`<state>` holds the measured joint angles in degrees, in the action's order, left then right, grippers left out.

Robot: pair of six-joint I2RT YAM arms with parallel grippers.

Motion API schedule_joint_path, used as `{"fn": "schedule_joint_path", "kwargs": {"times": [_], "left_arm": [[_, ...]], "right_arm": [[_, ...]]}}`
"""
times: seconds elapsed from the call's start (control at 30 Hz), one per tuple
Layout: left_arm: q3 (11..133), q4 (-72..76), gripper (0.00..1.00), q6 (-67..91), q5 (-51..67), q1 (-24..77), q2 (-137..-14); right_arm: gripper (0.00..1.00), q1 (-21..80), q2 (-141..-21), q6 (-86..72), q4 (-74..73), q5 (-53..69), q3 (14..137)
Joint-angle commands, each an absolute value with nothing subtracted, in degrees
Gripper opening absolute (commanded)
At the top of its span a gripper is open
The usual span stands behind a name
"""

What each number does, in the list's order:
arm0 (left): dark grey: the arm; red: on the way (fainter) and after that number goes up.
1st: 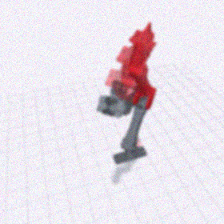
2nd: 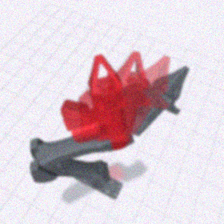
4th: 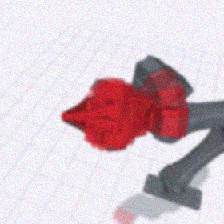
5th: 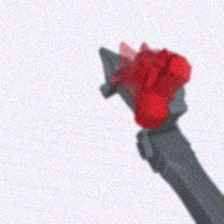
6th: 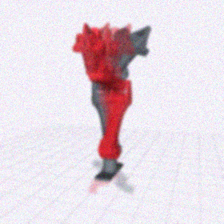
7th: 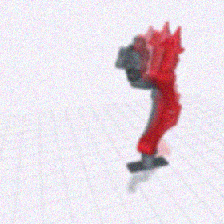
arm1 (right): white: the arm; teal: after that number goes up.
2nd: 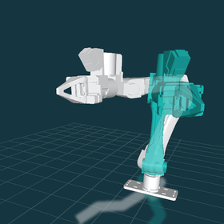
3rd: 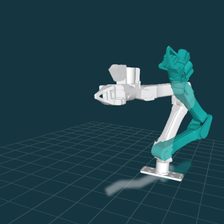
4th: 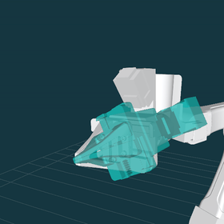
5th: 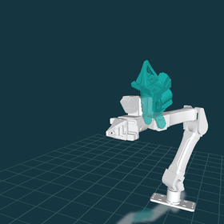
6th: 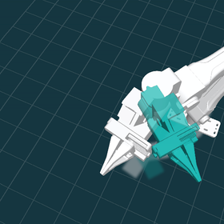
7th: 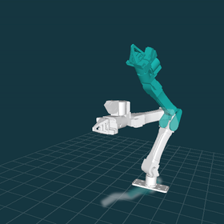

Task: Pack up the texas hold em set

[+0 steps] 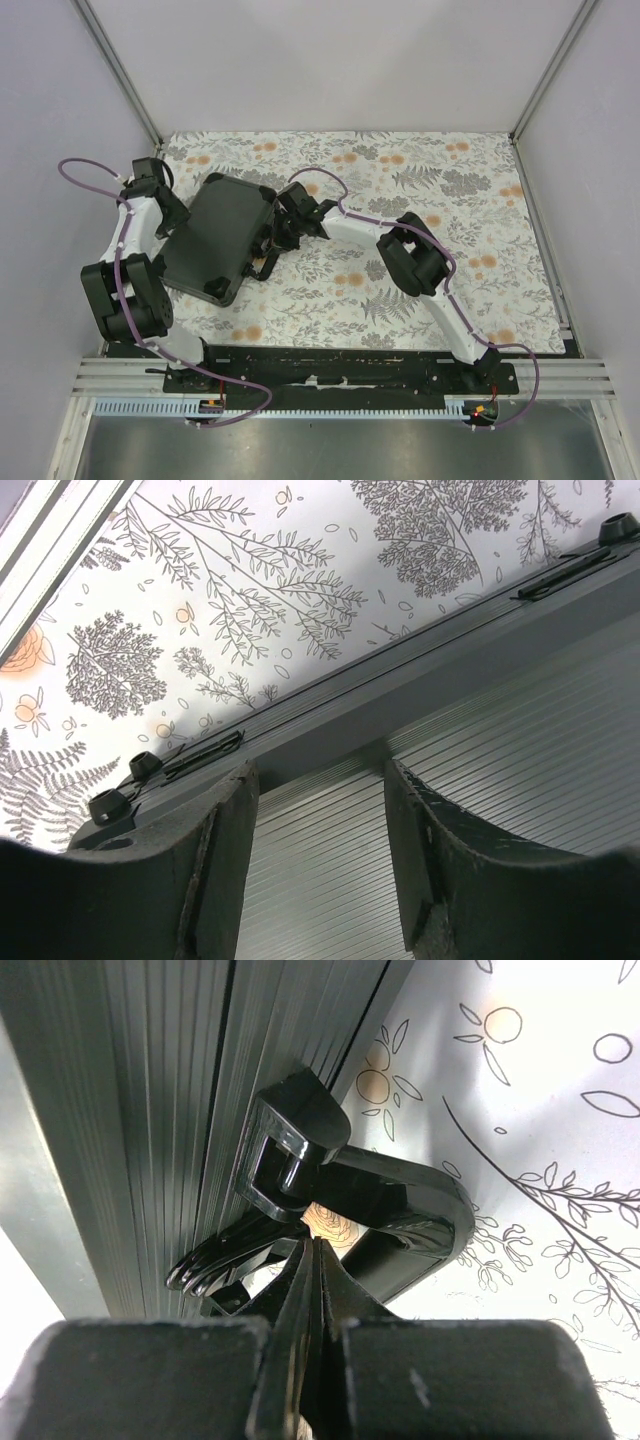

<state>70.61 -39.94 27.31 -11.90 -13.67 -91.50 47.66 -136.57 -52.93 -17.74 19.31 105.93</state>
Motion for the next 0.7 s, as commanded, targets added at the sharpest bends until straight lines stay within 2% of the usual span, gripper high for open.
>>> {"fn": "schedule_joint_path", "kwargs": {"times": [0.0, 0.4, 0.67], "left_arm": [[64.25, -44.48, 0.57, 29.79, -6.51, -13.62, -94.83], [59.68, -40.96, 0.49, 30.23, 3.24, -13.62, -95.10], [60.99, -42.45, 0.43, 29.27, 3.43, -13.62, -94.92]], "right_arm": [[0.00, 51.59, -142.21, -53.08, -17.23, 15.21, 106.17], [0.00, 53.17, -141.42, -56.51, -11.96, 5.90, 102.14], [0.00, 53.26, -140.46, -55.64, -8.26, -0.87, 101.34]]}}
